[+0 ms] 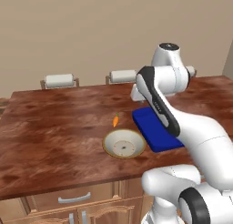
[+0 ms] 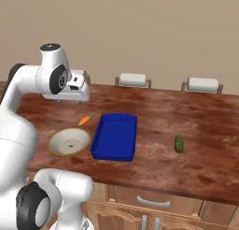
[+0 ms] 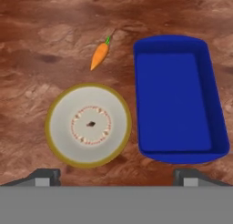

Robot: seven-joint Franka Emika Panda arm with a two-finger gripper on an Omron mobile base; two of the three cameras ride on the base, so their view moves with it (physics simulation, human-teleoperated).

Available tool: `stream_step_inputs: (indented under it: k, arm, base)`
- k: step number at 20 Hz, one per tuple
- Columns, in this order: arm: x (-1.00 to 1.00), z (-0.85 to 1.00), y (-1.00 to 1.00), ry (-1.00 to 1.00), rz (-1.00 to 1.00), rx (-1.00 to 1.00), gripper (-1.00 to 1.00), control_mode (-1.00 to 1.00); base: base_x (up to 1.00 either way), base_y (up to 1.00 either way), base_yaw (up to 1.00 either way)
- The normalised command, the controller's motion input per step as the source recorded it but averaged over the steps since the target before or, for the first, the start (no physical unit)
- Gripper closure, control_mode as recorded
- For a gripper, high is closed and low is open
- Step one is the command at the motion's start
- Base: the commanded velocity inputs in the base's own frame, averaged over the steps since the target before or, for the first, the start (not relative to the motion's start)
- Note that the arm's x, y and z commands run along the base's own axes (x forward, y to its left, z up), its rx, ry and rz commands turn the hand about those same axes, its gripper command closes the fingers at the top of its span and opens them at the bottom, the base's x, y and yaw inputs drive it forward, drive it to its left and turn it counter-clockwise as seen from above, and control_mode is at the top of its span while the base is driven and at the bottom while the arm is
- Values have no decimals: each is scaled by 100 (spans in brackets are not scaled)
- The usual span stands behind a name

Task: Place the two vegetables and bowl onto the tray for setting up a vegetable dip station.

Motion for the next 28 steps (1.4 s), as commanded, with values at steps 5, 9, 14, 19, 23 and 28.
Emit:
stream_step_inputs:
  k: [5, 9, 14, 19, 23, 28]
  arm:
    - [0, -10, 34, 7, 0, -6, -100, -100]
    - [0, -10, 42, 5, 0, -12, -100, -100]
    - [0, -11, 31, 2, 0, -6, -100, -100]
    - [0, -10, 21, 0, 0, 0, -100, -100]
    - [0, -11, 20, 0, 0, 0, -100, -100]
    - [0, -15, 25, 4, 0, 0, -100, -100]
  base:
    - [0, 0, 0]
    - [0, 0, 0]
    - [0, 0, 0]
    - [0, 0, 0]
    - [0, 0, 0]
    - [0, 0, 0]
